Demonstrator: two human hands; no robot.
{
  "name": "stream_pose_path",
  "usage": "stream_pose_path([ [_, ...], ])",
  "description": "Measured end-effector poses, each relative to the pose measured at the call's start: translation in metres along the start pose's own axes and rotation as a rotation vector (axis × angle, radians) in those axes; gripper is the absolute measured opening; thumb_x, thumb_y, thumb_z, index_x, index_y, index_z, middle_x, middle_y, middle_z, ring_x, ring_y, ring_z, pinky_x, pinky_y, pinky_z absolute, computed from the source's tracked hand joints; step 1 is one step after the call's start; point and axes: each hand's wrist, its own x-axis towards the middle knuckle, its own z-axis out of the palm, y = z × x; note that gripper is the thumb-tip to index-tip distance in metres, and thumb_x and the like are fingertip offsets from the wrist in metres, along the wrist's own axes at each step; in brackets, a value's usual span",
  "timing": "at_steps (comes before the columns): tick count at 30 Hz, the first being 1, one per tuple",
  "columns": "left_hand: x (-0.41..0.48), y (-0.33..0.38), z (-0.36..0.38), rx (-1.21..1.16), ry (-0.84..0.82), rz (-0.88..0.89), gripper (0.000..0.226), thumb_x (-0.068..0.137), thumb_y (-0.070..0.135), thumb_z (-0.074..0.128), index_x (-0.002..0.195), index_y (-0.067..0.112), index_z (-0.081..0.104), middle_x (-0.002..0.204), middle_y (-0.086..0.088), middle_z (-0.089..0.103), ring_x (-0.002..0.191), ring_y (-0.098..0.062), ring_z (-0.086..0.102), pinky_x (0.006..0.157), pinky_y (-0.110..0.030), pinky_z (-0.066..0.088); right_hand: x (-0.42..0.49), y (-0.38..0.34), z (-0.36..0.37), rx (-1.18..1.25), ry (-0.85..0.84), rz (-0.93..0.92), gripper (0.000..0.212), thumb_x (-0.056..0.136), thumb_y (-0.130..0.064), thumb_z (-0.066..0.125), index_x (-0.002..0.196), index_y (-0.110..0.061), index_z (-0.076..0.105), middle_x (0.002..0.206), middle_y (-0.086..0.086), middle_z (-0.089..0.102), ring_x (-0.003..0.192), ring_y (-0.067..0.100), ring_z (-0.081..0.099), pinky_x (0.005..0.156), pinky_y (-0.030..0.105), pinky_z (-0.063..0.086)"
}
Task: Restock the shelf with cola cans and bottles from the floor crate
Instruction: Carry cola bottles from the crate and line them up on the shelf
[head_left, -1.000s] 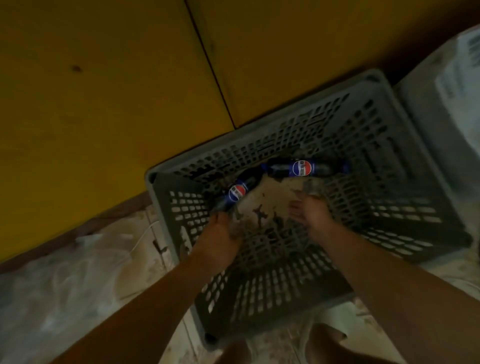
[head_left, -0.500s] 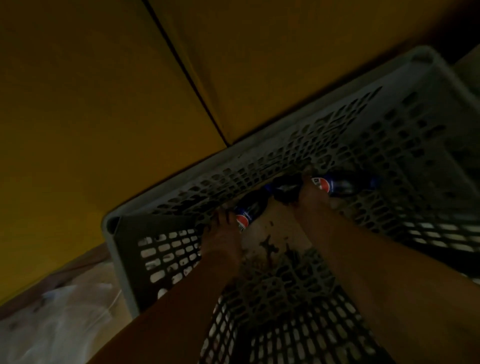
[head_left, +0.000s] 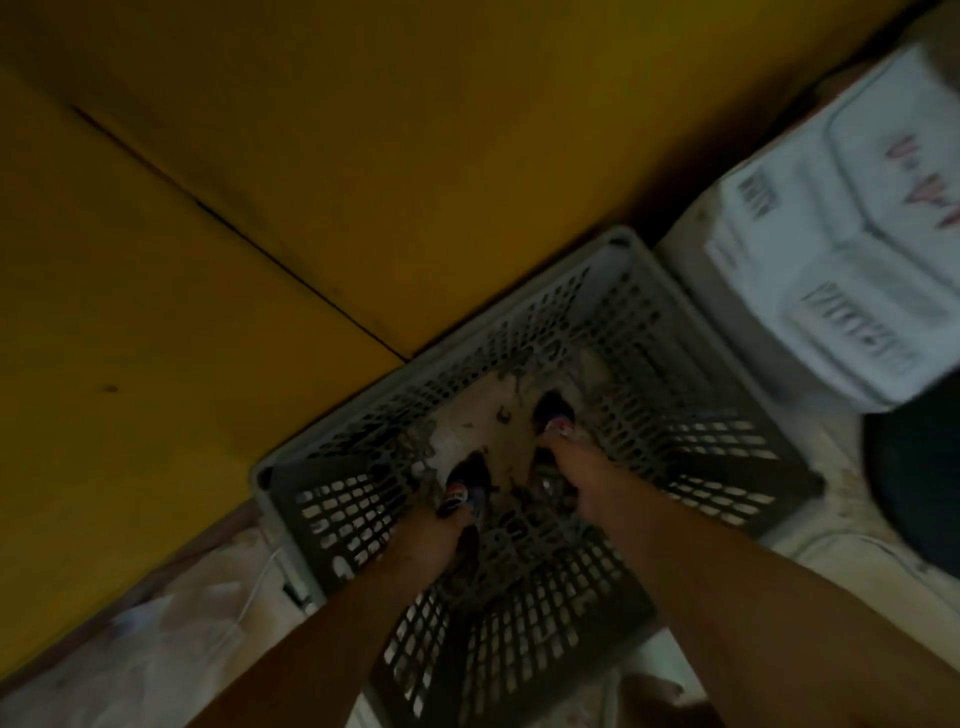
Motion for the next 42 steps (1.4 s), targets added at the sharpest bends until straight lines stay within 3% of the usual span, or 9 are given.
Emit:
stream_pose_path([
  [2,-0.051,0.002,-0.01,-0.104,-0.034,-0.015,0.041,0.101,0.031,0.058,0.134,0.007,0.059,0.127,-0.008,0.064,0.122,-0.031,0.059,0.103,-0.033,0.046,-0.081,0.0,-0.001,-0.085,-0.014,0.023,0.049,0.087,-0.04,0.074,0.126,-0.024,0.05,0.116,0.015,0.067,0.108,0.039,0.068,0.093,0.053,0.058],
  [8,-0.225,0.0,-0.053,-0.57,-0.114,-0.233,0.033,0.096,0.033,0.063,0.119,0.009,0.068,0.089,-0.012,0.075,0.078,-0.027,0.069,0.06,-0.028,0.05,-0.212,0.039,-0.022,-0.151,-0.077,0.052,0.116,0.016,-0.059,0.095,0.117,-0.011,0.066,0.096,0.017,0.078,0.086,0.037,0.076,0.078,0.059,0.062],
  [13,-0.382,-0.017,-0.088,-1.2,-0.131,-0.158,0.038,0.103,0.023,0.052,0.085,-0.004,0.072,0.07,-0.026,0.067,0.048,-0.025,0.069,0.05,-0.03,0.055,-0.427,0.013,-0.015,-0.106,-0.141,0.005,0.053,0.08,-0.034,0.083,0.114,0.004,0.068,0.083,0.025,0.075,0.061,0.034,0.071,0.054,0.036,0.056],
  [16,-0.476,0.0,-0.12,-1.233,-0.399,-0.14,0.029,0.084,0.019,0.068,0.099,-0.006,0.07,0.076,-0.023,0.073,0.054,-0.03,0.071,0.047,-0.033,0.058,-0.535,0.003,-0.007,-0.09,-0.136,-0.065,0.054,0.092,-0.048,0.068,0.109,0.003,0.071,0.095,0.03,0.075,0.081,0.041,0.072,0.082,0.052,0.056],
  [20,-0.562,-0.012,-0.15,-1.278,-0.41,-0.042,0.041,0.067,0.022,0.081,0.096,-0.005,0.072,0.082,-0.023,0.07,0.059,-0.03,0.068,0.053,-0.032,0.057,-0.656,-0.011,0.0,-0.089,-0.168,-0.138,0.061,0.086,-0.062,0.064,0.095,-0.003,0.073,0.08,0.022,0.074,0.061,0.031,0.068,0.066,0.038,0.053],
  [25,-0.62,-0.022,-0.177,-1.306,-0.414,0.151,0.046,0.069,0.016,0.075,0.106,-0.007,0.063,0.091,-0.022,0.066,0.077,-0.033,0.067,0.078,-0.044,0.06,-0.74,-0.022,0.02,-0.194,-0.228,-0.228,0.044,0.098,-0.045,0.06,0.111,-0.004,0.067,0.087,0.019,0.074,0.069,0.03,0.069,0.072,0.04,0.055],
  [31,-0.656,-0.037,-0.184,-1.17,-0.007,0.328,0.077,0.059,0.029,0.084,0.125,0.005,0.051,0.1,-0.024,0.071,0.077,-0.04,0.066,0.074,-0.048,0.055,-0.764,-0.016,0.041,-0.481,-0.378,-0.332,0.03,0.098,-0.034,0.063,0.114,-0.008,0.065,0.091,0.013,0.077,0.075,0.024,0.072,0.069,0.033,0.057],
  [37,-0.696,-0.021,-0.147,-1.491,0.361,0.298,0.03,0.095,0.03,0.06,0.11,0.004,0.057,0.086,-0.025,0.067,0.063,-0.034,0.063,0.054,-0.037,0.054,-0.759,-0.026,0.046,-0.689,-0.531,-0.416,0.033,0.104,-0.038,0.051,0.116,-0.011,0.066,0.099,0.013,0.077,0.082,0.021,0.074,0.072,0.034,0.057],
  [42,-0.718,0.022,-0.098,-1.678,0.747,0.222,0.033,0.094,0.037,0.058,0.112,0.009,0.062,0.092,-0.025,0.069,0.07,-0.032,0.065,0.054,-0.034,0.051,-0.766,-0.05,0.051,-0.891,-0.789,-0.399,0.031,0.103,-0.038,0.052,0.119,-0.015,0.065,0.104,0.008,0.078,0.086,0.016,0.076,0.062,0.022,0.055],
])
